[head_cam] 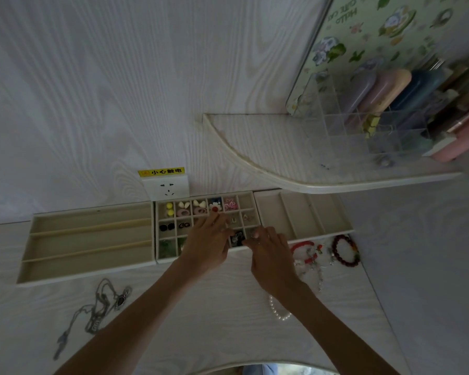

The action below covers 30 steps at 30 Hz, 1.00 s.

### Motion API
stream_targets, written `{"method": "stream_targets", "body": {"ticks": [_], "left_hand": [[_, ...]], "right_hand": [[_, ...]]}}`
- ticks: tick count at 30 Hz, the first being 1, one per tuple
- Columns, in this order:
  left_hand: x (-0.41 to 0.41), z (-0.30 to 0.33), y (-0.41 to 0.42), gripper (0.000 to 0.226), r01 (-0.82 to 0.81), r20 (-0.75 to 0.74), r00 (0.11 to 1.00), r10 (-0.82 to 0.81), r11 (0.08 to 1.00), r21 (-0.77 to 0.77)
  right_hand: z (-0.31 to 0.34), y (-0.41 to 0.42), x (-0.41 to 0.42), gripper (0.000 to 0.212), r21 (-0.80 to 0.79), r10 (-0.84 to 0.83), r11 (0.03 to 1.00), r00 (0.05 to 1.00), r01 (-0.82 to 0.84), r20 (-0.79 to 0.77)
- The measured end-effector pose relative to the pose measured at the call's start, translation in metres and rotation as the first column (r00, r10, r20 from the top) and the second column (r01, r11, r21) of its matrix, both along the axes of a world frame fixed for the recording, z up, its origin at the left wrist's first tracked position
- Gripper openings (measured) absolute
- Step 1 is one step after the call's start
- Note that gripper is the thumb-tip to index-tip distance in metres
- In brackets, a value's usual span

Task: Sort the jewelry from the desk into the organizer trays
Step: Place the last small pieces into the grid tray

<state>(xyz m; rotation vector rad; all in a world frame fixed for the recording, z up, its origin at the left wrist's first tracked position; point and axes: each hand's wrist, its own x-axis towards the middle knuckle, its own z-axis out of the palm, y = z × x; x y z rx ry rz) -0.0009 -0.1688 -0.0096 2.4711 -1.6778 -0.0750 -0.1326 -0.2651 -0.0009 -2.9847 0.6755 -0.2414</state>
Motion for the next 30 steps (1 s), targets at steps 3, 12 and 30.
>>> {"method": "stream_targets", "body": {"ticks": [3, 12, 30], "left_hand": [[-0.002, 0.003, 0.001, 0.018, -0.034, -0.031, 0.999, 0.034, 0.999, -0.022], [-0.002, 0.013, 0.006, 0.032, 0.087, -0.115, 0.991, -0.071, 0.986, 0.141], [0.000, 0.001, 0.002, 0.024, 0.016, -0.035, 0.999, -0.015, 0.999, 0.029]], "right_hand": [[0.002, -0.006, 0.004, 0.042, 0.065, -0.044, 0.997, 0.997, 0.040, 0.065], [0.008, -0.014, 0.007, 0.051, -0.013, 0.024, 1.000, 0.999, -0.025, -0.027], [0.004, -0.013, 0.014, 0.051, -0.034, 0.014, 0.999, 1.000, -0.015, -0.026]]}}
